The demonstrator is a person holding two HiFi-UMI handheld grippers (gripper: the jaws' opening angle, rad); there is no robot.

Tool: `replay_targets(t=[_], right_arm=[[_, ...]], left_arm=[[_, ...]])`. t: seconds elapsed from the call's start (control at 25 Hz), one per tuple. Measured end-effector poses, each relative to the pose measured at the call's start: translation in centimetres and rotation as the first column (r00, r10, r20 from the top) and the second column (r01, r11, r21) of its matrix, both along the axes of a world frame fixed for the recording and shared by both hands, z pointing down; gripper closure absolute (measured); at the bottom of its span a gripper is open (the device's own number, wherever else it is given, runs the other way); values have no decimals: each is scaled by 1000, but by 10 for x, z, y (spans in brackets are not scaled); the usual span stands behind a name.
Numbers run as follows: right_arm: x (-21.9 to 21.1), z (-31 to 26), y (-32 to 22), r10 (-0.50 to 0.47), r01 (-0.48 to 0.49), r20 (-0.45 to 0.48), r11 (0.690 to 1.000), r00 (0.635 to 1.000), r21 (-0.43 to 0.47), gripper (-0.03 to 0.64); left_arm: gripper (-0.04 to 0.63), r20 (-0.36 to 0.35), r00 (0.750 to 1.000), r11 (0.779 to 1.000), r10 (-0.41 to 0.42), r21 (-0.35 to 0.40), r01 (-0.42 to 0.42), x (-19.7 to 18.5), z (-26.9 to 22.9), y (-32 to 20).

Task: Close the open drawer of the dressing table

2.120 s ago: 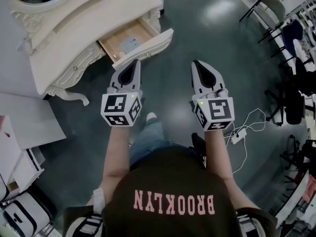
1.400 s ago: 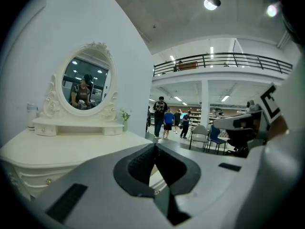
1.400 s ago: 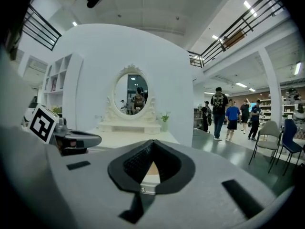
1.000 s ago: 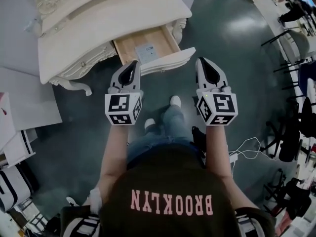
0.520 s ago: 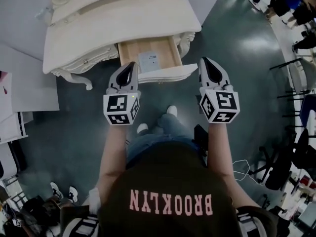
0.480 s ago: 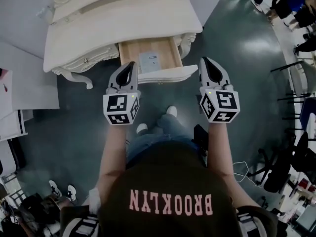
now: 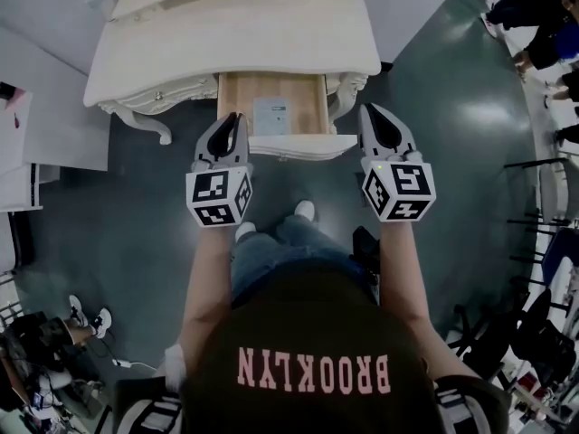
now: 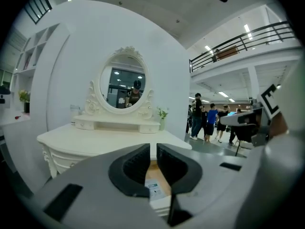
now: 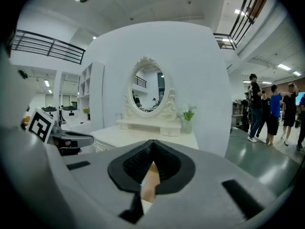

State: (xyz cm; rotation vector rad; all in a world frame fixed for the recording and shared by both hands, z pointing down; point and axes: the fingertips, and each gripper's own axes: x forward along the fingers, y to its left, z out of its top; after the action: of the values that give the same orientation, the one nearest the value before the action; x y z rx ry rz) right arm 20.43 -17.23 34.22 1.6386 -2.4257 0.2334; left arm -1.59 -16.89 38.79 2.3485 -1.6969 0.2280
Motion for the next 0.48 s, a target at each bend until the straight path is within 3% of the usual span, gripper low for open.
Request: replay_targets(t=[0.16,0.48], right_arm=[[13,13,3,-29,30,15,999,999,-22,620],[21,22,-3,-50,52,52,998,997,-38,620]], left_arm=[[438,-12,1000,999,-28,-39,28,11,17,7],[369,-50,996,991,-75,-117,69,9,41,14]])
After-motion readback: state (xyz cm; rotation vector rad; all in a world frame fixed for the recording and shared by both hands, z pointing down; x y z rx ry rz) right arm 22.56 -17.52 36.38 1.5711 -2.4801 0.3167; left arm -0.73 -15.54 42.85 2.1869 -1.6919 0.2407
